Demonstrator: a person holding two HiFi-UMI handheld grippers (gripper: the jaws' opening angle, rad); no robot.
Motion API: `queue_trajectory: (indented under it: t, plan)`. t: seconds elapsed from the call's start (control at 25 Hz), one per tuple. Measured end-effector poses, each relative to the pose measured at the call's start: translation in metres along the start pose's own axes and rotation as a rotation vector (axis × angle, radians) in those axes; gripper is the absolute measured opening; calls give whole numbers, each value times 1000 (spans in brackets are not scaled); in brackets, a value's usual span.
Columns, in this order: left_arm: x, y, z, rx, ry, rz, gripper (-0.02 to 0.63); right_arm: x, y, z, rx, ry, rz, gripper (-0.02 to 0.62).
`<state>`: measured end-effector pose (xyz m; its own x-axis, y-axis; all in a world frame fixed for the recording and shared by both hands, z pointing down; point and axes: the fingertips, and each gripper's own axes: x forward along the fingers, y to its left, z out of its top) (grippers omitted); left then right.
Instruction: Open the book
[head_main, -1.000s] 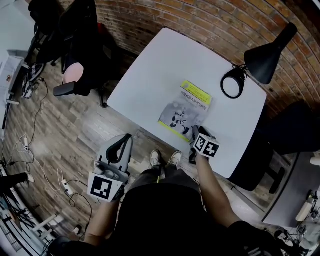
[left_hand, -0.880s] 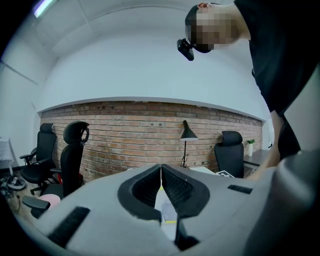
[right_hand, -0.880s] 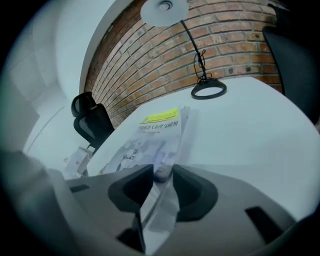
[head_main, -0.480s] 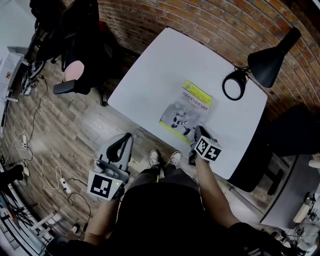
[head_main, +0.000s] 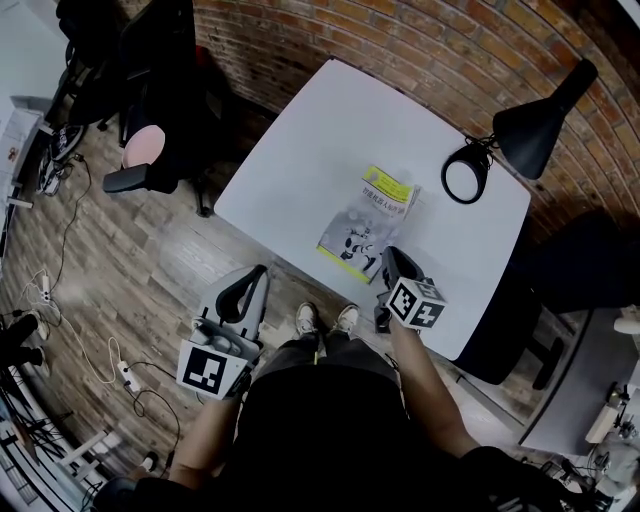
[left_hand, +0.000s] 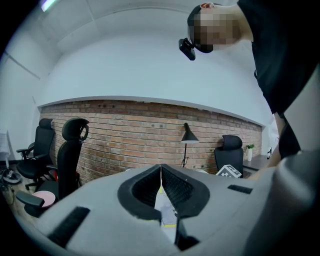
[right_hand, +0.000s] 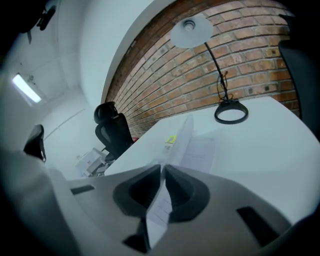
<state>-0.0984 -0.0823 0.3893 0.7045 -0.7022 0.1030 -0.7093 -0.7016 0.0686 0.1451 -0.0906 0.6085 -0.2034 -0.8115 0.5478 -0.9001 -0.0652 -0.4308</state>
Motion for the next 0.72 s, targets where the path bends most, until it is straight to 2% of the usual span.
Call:
queue_trajectory:
  t: [0.36, 0.48, 0.52, 0.72]
  plan:
    - [-5, 11, -9, -32, 30, 30, 26, 32, 49, 6, -248, 38, 187, 78]
    - [-8, 17, -11, -38, 37, 46, 28, 44, 58, 6, -274, 16, 248, 78]
    - [-9, 19, -13, -40, 41, 51, 28, 48, 62, 6, -276, 9, 272, 42]
    - [-11, 27, -13, -38, 45, 76, 28, 66, 90, 12, -193, -20, 467, 39]
